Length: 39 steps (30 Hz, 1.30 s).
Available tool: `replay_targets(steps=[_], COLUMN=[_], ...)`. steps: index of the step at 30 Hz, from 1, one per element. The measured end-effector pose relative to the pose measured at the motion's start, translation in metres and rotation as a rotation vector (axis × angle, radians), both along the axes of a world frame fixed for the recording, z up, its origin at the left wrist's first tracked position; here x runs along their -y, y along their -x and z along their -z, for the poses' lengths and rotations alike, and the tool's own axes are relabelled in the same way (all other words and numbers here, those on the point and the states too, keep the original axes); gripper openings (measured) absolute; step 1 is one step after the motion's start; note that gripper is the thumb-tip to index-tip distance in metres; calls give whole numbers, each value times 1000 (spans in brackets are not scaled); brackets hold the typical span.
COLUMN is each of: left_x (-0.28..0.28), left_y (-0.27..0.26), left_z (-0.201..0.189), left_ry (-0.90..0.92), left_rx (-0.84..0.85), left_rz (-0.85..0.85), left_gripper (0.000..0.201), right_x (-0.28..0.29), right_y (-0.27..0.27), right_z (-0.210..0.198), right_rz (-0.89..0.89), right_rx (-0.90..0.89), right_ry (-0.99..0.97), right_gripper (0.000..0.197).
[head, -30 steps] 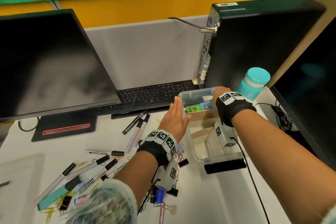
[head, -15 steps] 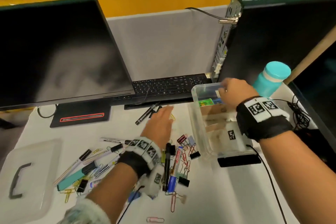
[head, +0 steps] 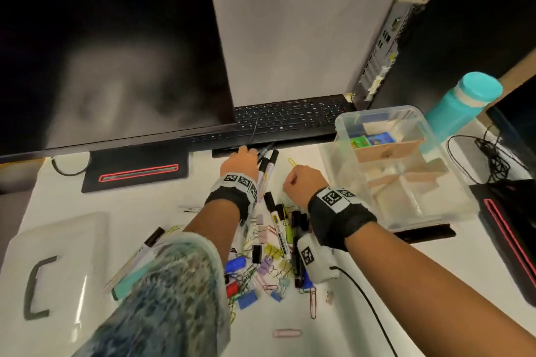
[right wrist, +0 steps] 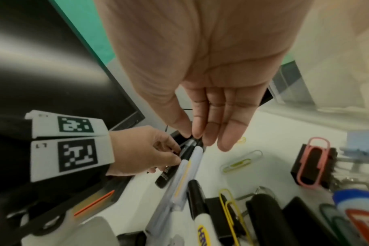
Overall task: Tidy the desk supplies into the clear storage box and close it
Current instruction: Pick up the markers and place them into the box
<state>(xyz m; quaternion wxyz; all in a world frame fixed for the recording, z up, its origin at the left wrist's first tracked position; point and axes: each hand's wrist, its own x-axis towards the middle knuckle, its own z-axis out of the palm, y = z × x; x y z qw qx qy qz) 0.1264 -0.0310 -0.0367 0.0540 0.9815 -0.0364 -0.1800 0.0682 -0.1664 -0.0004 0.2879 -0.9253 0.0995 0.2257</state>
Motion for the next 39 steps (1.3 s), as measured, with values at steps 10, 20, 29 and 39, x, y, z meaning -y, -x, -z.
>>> replay_targets(steps=[10,20,29,39], left_x=[-87,-116,-112,-107], left_y=[27,54,56,96], left_z=[-28,-1,3,-22], left_ry=[17,34,28,319], left_rx=[61,-58,-70,19], left_rz=[1,331,328,82], left_gripper=[17,32,25,23], right_x=[-55,-82,-75,45], right_y=[-34,-34,-14,26], right_z=[28,34,28,-88], right_rz=[55,125,170,-41], right_rx=[-86,-185,-154,277], right_ry=[131,127,115,-4], right_gripper=[52,48,43,24])
